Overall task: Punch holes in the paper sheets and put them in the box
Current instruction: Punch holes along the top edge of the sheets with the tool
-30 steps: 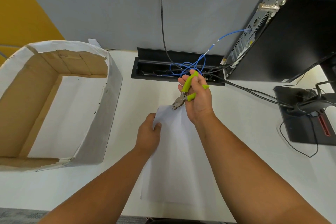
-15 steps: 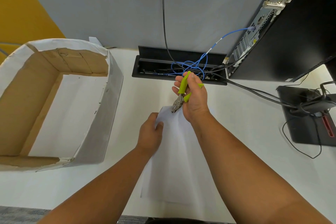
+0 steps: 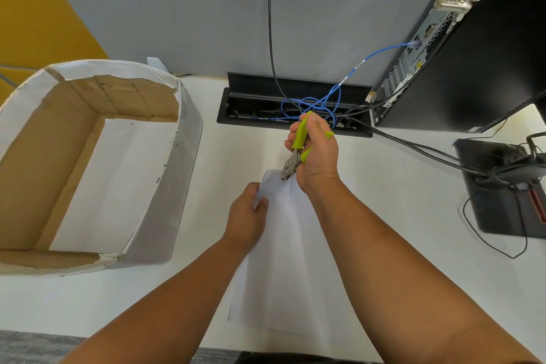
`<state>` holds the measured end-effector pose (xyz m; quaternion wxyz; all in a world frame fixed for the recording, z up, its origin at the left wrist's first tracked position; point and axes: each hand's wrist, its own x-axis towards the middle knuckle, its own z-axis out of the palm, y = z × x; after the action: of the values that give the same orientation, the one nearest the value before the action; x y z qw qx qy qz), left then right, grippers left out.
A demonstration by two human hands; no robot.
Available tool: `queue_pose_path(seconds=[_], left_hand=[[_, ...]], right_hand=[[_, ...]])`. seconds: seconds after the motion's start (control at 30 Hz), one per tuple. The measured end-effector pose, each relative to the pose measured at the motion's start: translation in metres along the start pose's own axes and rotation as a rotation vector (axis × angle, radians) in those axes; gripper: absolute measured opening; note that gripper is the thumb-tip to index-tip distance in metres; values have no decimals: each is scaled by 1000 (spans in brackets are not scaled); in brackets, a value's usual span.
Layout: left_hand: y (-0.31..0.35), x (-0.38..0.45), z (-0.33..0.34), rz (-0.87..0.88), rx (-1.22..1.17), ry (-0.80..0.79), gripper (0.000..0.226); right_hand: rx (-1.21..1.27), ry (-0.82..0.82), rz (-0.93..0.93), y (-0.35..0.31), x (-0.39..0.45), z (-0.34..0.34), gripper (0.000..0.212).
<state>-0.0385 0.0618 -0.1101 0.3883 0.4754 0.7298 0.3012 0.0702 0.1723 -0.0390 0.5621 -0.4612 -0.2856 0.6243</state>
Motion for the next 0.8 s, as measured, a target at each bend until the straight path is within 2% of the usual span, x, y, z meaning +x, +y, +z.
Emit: queue_pose_path(seconds=[0.47,0.8], left_hand=[[-2,-3,-1,15,-42,-14,19],[-5,-4,1,5,-53,-16,18]], right_hand=[[-9,-6,-20,-5,-7,6,18],[-40,-22,-36,0,-7,6,24]])
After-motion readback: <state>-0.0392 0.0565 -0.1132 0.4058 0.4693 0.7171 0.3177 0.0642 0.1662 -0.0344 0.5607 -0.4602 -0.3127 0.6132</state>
